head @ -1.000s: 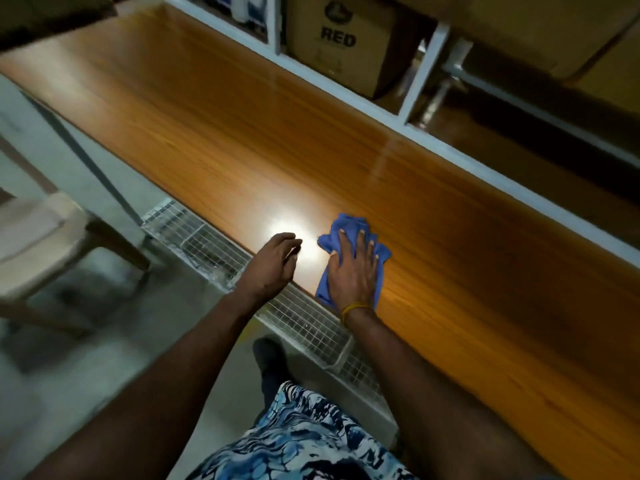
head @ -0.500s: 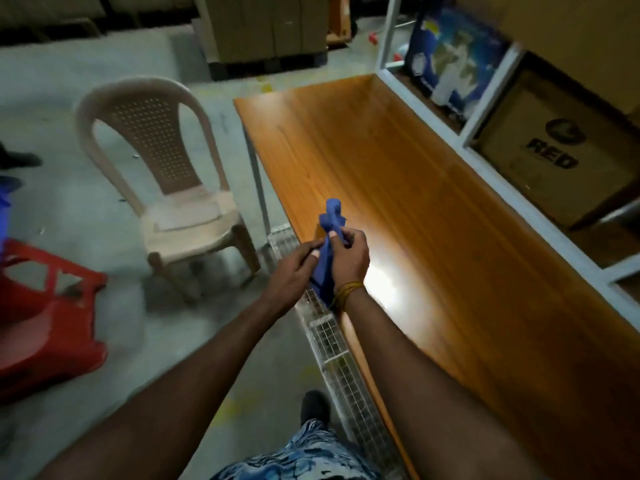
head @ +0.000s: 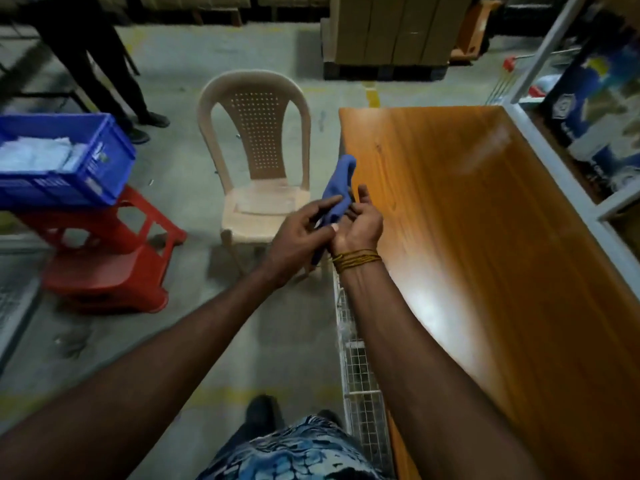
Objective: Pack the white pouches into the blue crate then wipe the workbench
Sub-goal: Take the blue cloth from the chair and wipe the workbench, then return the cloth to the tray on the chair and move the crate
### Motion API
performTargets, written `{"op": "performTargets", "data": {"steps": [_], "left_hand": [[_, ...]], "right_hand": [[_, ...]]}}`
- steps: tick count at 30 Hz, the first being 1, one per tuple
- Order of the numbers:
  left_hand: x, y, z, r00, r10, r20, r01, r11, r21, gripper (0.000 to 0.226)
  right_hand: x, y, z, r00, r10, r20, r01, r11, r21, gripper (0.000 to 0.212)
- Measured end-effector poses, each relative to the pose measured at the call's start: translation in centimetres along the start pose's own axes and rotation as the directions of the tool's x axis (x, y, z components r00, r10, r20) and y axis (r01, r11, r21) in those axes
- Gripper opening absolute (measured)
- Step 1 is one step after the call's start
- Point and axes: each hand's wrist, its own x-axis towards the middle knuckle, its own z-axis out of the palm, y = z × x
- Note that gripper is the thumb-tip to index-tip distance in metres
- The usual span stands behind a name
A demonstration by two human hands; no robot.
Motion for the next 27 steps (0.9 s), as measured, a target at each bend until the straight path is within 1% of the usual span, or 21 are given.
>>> {"op": "performTargets", "data": {"steps": [1, 2, 4, 5, 7, 9, 10, 12, 13, 15, 17, 19, 20, 22, 23, 24, 25, 27], "left_hand": [[0.5, 0.1, -1.0, 1.000, 0.019, -0.023, -0.019, 1.000, 0.018, 0.051], [1.0, 0.2, -2.0, 0.999, 0.033, -0.042, -0.031, 0.998, 0.047, 0.051], [1.9, 0.2, -3.8, 0.997, 0.036, -0.072, -0.029, 0.995, 0.096, 0.048], [2.4, 0.2, -4.7, 0.996, 0.037, -0.087, -0.028, 0.994, 0.109, 0.044], [3.4, 0.5, -6.5, 0.991, 0.057, -0.119, -0.042, 0.991, 0.129, 0.036], [4.5, 0.7, -8.3, 0.988, 0.073, -0.133, -0.055, 0.989, 0.137, 0.033], [5.1, 0.8, -9.3, 0.989, 0.067, -0.129, -0.050, 0.990, 0.132, 0.031], [6.3, 0.8, -11.3, 0.995, 0.041, -0.089, -0.033, 0.995, 0.094, 0.029], [7.0, 0.6, -12.3, 0.998, 0.027, -0.060, -0.023, 0.997, 0.070, 0.032], [8.6, 0.0, -14.2, 1.000, -0.005, -0.011, 0.005, 0.999, 0.037, 0.036], [10.2, -1.2, -15.9, 0.999, -0.038, 0.012, 0.038, 0.999, 0.001, 0.036], [11.9, -2.9, -17.5, 0.997, -0.079, 0.021, 0.081, 0.995, -0.064, 0.034], [12.8, -3.9, -18.2, 0.994, -0.104, 0.019, 0.105, 0.990, -0.096, 0.032], [14.5, -6.3, -19.7, 0.982, -0.185, -0.030, 0.179, 0.975, -0.128, 0.028], [15.4, -7.8, -20.5, 0.970, -0.231, -0.074, 0.223, 0.969, -0.102, 0.029], [16.2, -9.3, -21.5, 0.956, -0.265, -0.124, 0.265, 0.964, -0.015, 0.031], [17.0, -10.8, -22.6, 0.949, -0.273, -0.159, 0.291, 0.951, 0.107, 0.033], [18.7, -13.8, -24.8, 0.949, -0.278, -0.149, 0.314, 0.878, 0.362, 0.034]], "right_hand": [[0.0, 0.2, 0.9, 0.997, 0.020, 0.071, -0.024, 0.999, 0.047, 0.038], [-0.1, 0.6, 1.6, 0.989, 0.036, 0.146, -0.045, 0.997, 0.059, 0.041], [-0.3, 1.5, 2.7, 0.954, 0.034, 0.297, -0.039, 0.999, 0.013, 0.044], [-0.2, 1.9, 3.0, 0.939, 0.028, 0.341, -0.020, 0.999, -0.029, 0.042], [0.4, 2.6, 3.4, 0.903, -0.006, 0.431, 0.054, 0.993, -0.101, 0.037], [1.4, 3.5, 3.4, 0.876, -0.057, 0.479, 0.163, 0.969, -0.184, 0.034], [2.1, 3.9, 3.4, 0.863, -0.085, 0.498, 0.224, 0.948, -0.227, 0.035], [3.7, 4.8, 3.4, 0.840, -0.104, 0.533, 0.312, 0.895, -0.318, 0.044], [4.5, 5.1, 3.5, 0.836, -0.095, 0.540, 0.328, 0.876, -0.354, 0.051], [6.0, 5.7, 3.7, 0.852, -0.026, 0.523, 0.290, 0.856, -0.429, 0.063], [7.8, 6.2, 3.9, 0.875, 0.088, 0.477, 0.166, 0.870, -0.465, 0.068], [9.8, 7.0, 4.2, 0.865, 0.216, 0.453, 0.011, 0.895, -0.447, 0.073], [10.9, 7.7, 4.3, 0.858, 0.260, 0.444, -0.042, 0.896, -0.443, 0.075], [13.3, 9.2, 4.8, 0.847, 0.295, 0.443, -0.078, 0.892, -0.445, 0.077], [14.5, 9.9, 5.2, 0.850, 0.298, 0.434, -0.082, 0.889, -0.450, 0.076], [15.8, 10.7, 5.5, 0.860, 0.301, 0.413, -0.089, 0.884, -0.459, 0.075], [17.2, 11.2, 5.8, 0.875, 0.306, 0.376, -0.093, 0.868, -0.488, 0.075], [20.1, 12.4, 6.6, 0.885, 0.331, 0.327, -0.090, 0.811, -0.578, 0.071]]}}
